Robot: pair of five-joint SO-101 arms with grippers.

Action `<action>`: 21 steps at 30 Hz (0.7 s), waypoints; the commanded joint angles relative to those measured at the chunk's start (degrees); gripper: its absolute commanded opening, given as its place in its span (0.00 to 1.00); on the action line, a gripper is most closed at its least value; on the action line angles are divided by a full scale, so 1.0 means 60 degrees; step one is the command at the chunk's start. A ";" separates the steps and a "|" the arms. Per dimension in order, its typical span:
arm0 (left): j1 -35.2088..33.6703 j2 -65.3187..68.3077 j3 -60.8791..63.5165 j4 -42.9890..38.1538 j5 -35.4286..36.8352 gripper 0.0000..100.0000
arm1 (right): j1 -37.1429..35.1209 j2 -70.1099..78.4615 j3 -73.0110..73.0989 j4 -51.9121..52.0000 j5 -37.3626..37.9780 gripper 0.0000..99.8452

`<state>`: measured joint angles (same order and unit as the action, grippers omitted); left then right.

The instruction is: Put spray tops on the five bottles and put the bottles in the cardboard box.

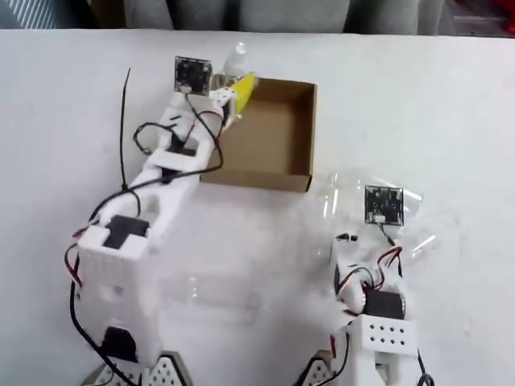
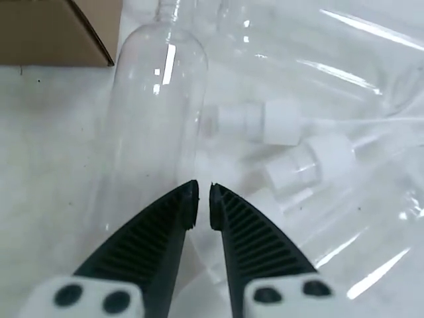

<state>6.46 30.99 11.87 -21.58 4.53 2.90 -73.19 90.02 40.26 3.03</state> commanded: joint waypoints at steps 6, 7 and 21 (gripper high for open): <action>0.0139 -0.0842 -0.0073 0.0044 0.0059 0.30 | 0.0007 -0.0081 -0.0044 -0.0183 0.0117 0.02; 0.0139 -0.0842 -0.0073 0.0044 0.0059 0.30 | 0.0007 -0.0081 -0.0044 -0.0183 0.0117 0.02; 0.0183 -0.3158 0.0542 0.2535 0.0059 0.30 | -0.0051 -0.0081 -0.0029 -0.0198 0.0117 0.02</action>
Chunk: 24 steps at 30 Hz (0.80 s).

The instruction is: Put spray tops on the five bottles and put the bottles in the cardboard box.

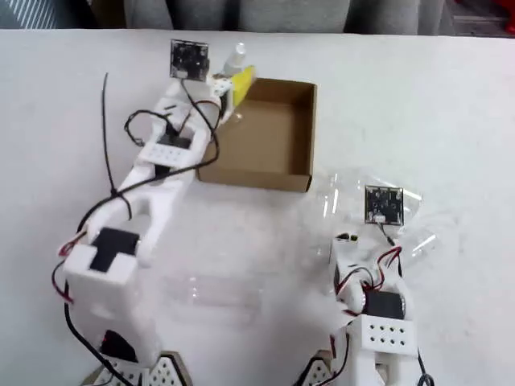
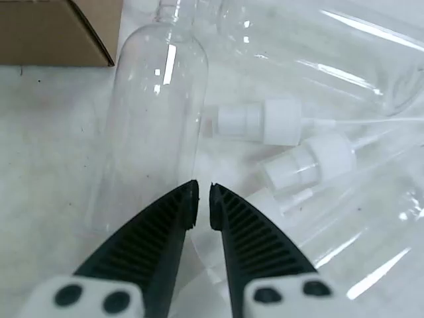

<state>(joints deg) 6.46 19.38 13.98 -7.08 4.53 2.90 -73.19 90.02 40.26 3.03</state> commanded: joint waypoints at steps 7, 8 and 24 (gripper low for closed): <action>0.0769 -0.4095 0.2652 0.0190 0.0059 0.30 | -0.0154 -0.0081 -0.0029 -0.0198 0.0117 0.02; 0.0813 -0.4652 0.3092 0.0220 0.0059 0.30 | -0.0154 -0.0081 -0.0029 -0.0198 0.0117 0.02; -0.0520 -1.0777 0.2930 1.0418 0.0117 0.30 | -0.0154 -0.0081 -0.0073 0.0022 0.2667 0.02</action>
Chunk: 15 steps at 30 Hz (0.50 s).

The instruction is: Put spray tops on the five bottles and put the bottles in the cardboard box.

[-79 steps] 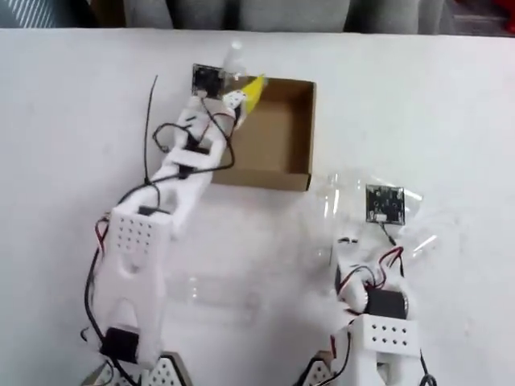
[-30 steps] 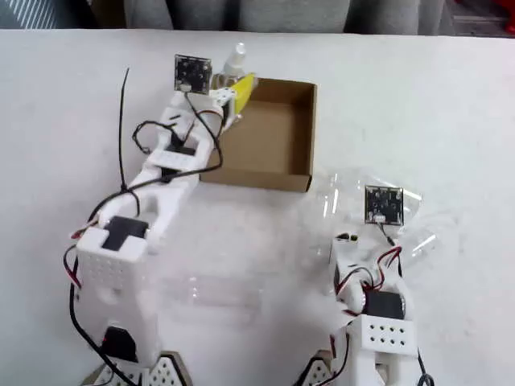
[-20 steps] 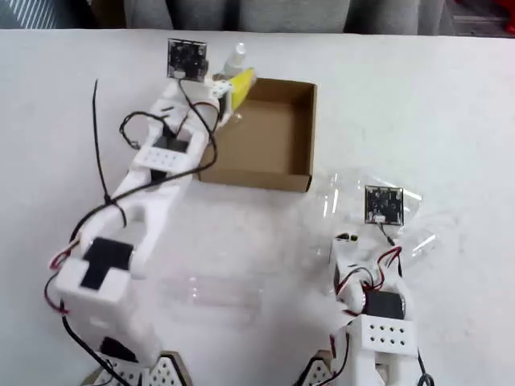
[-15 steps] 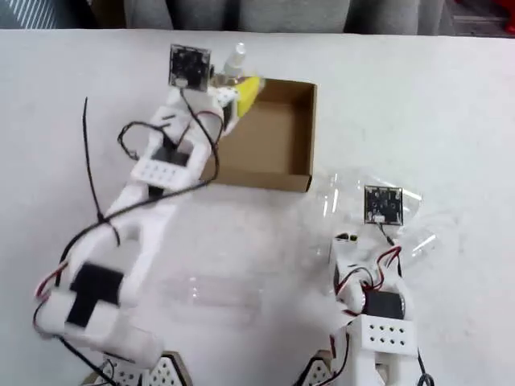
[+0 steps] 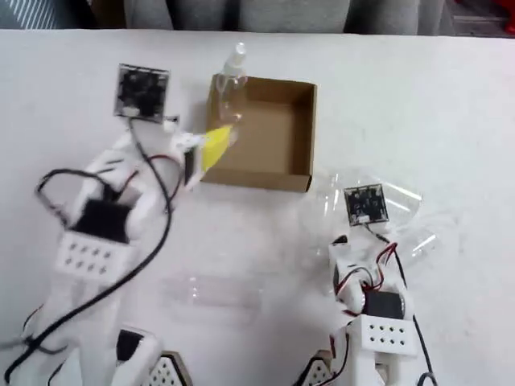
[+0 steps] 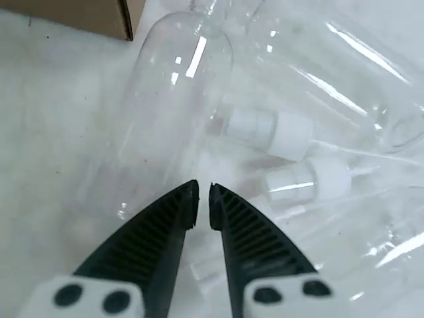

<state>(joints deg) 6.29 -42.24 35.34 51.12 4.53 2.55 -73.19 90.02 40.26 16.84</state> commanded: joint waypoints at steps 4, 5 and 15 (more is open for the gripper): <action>-0.1766 -0.0505 -0.0586 0.1714 0.0044 0.30 | -0.0095 -0.0081 -0.0542 0.0930 0.0762 0.02; -0.2190 -0.0505 -0.0586 0.1919 0.0044 0.29 | -0.0095 -0.0081 -0.0733 0.1209 0.0938 0.02; -0.5619 -0.0520 0.1729 0.2256 0.0103 0.07 | -0.0520 0.0007 -0.4293 0.3993 0.4176 0.02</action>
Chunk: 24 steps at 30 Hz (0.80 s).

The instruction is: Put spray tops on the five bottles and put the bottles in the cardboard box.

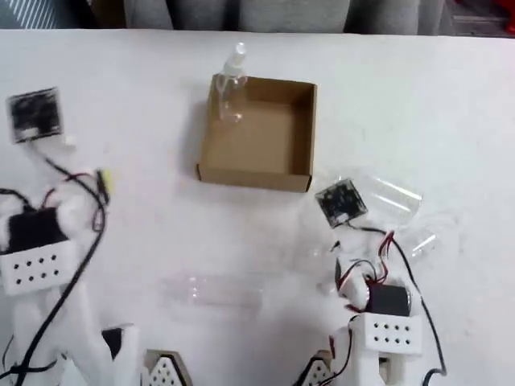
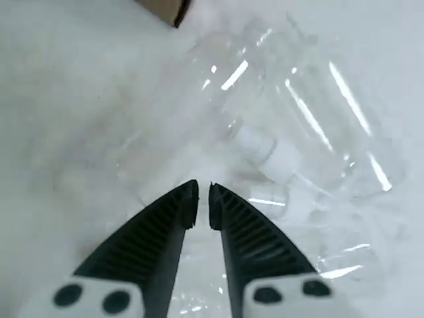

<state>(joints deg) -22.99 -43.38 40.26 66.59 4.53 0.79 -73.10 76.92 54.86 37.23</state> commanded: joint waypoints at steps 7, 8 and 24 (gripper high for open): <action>-0.1062 -0.0300 0.3546 -0.3018 0.0718 0.06 | -0.3934 0.1253 -0.7810 0.7260 0.1495 0.05; -0.1136 -0.0300 0.3531 -0.3004 0.0718 0.06 | -0.4623 0.1692 -0.8220 0.7612 0.1128 0.08; -0.2249 0.4755 0.1055 -0.3678 0.0703 0.06 | -1.1788 0.5238 -0.6315 0.5458 0.0234 0.26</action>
<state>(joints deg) -35.74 -17.80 51.25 46.46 8.22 -67.08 -42.86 37.36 92.75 39.69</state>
